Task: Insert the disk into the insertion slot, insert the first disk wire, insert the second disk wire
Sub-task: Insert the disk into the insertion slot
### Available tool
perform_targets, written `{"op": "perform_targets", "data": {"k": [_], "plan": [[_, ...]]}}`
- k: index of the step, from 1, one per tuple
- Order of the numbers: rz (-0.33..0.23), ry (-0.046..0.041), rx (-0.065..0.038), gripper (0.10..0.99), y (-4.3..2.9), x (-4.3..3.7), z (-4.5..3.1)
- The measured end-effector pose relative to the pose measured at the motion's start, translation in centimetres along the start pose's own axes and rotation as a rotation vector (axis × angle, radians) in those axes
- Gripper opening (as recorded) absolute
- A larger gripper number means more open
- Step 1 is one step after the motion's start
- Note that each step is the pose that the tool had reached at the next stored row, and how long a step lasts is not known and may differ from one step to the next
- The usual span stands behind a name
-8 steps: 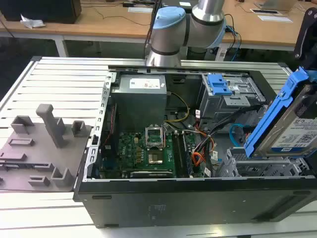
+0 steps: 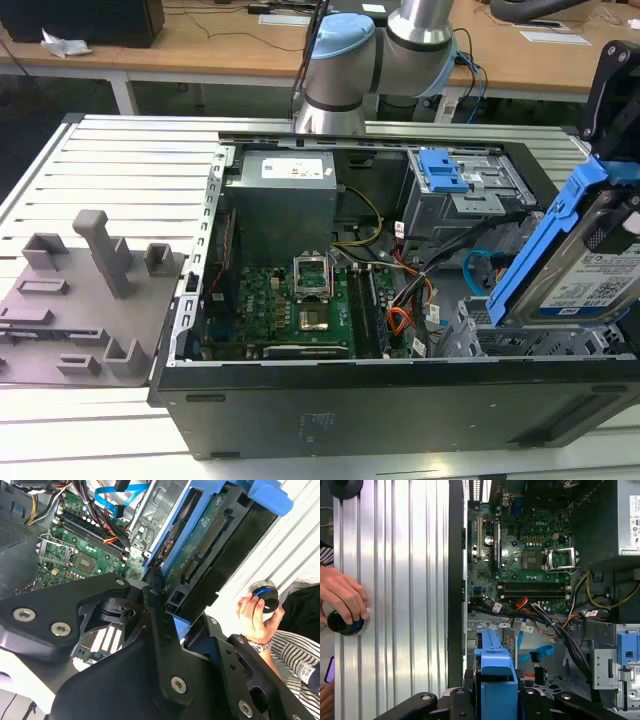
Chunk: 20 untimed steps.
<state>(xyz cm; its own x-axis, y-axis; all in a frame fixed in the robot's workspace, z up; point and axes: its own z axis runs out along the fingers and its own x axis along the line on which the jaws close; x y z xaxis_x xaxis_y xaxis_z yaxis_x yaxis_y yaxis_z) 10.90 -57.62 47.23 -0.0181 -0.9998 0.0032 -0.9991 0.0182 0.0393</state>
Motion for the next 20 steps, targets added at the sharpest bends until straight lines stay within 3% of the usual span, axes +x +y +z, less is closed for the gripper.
{"op": "perform_targets", "data": {"k": [20], "plan": [[0.000,-0.0001,0.000,0.365,-0.29,-0.24,2.42]]}}
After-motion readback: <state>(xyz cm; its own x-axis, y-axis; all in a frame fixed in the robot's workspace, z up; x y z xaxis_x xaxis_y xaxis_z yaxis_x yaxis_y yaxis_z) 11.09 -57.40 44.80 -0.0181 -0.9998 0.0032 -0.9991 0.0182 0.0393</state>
